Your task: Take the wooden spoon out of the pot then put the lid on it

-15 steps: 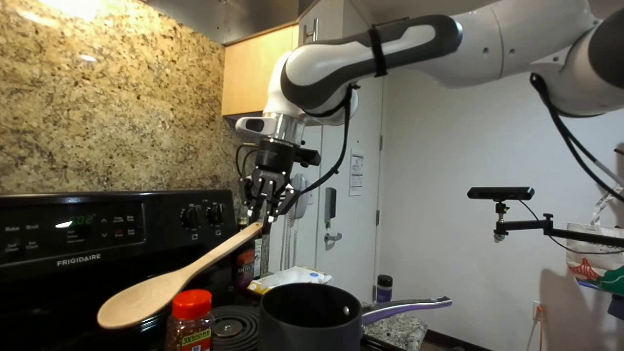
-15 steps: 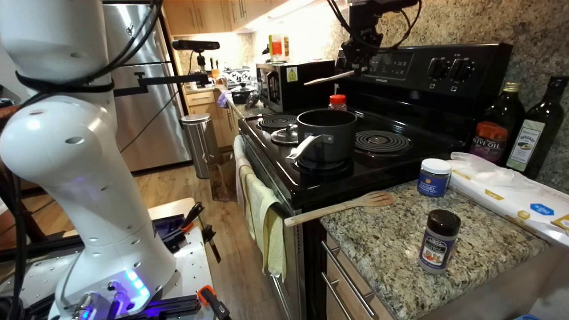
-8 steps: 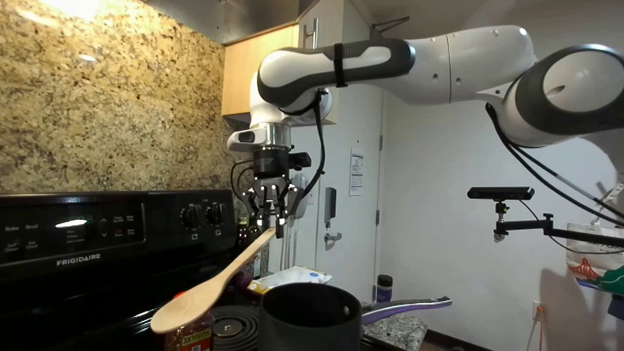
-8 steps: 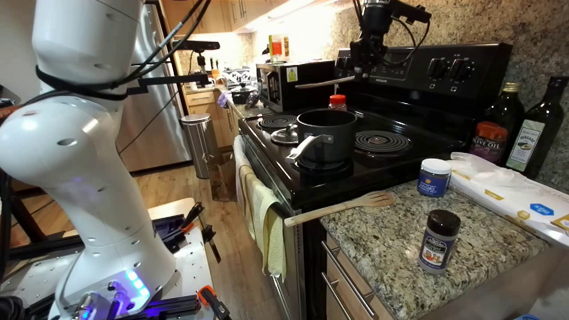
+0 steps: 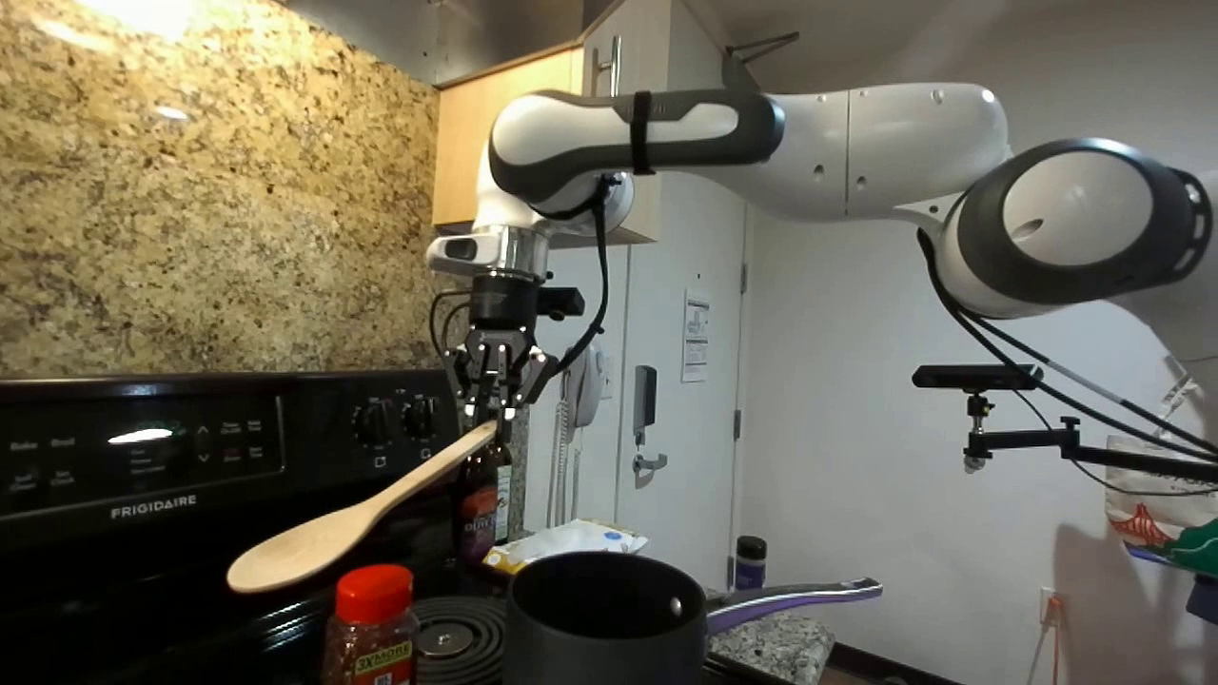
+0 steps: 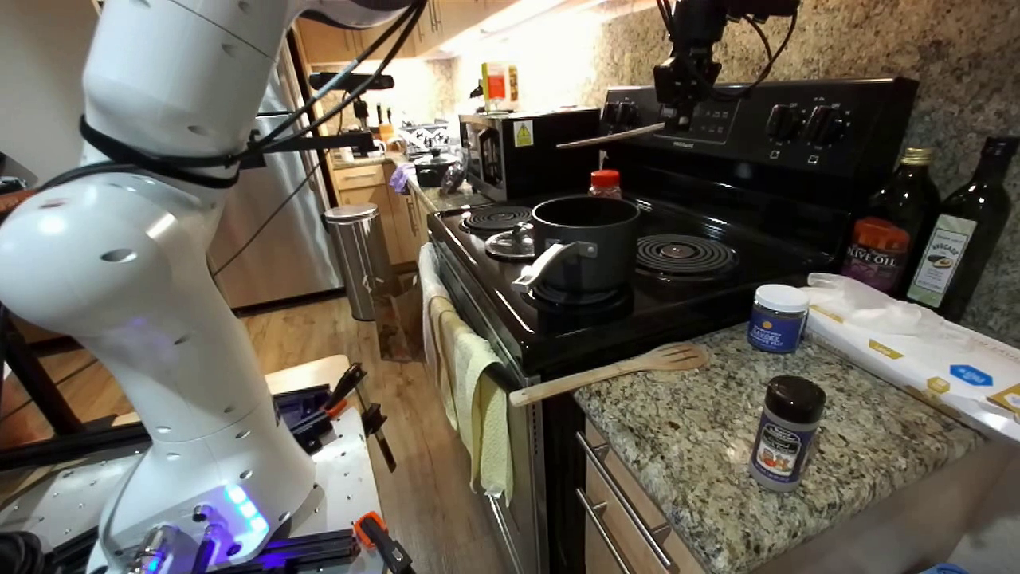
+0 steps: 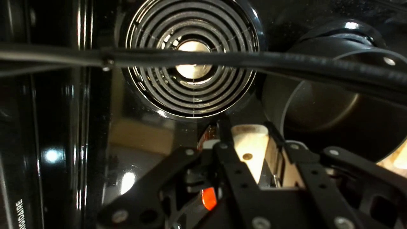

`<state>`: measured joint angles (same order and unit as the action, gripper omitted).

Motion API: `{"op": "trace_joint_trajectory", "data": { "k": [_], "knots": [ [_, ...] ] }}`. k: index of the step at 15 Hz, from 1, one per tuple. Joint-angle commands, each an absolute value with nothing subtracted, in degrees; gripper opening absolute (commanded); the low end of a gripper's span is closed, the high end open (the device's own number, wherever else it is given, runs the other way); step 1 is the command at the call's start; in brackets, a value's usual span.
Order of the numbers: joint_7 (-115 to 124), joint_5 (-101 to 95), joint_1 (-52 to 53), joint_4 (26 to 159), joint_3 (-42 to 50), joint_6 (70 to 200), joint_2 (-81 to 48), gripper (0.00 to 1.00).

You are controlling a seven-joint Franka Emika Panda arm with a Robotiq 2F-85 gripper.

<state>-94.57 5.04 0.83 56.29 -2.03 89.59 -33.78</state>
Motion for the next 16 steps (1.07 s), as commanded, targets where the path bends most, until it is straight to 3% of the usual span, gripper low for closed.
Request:
{"op": "trace_joint_trajectory", "data": {
  "k": [1,16],
  "knots": [
    [-93.3,3.4,2.0,54.5,-1.4,91.3,-35.6,0.14],
    [-95.2,4.0,2.9,54.5,-1.9,90.2,-39.5,0.14]
  ]
}}
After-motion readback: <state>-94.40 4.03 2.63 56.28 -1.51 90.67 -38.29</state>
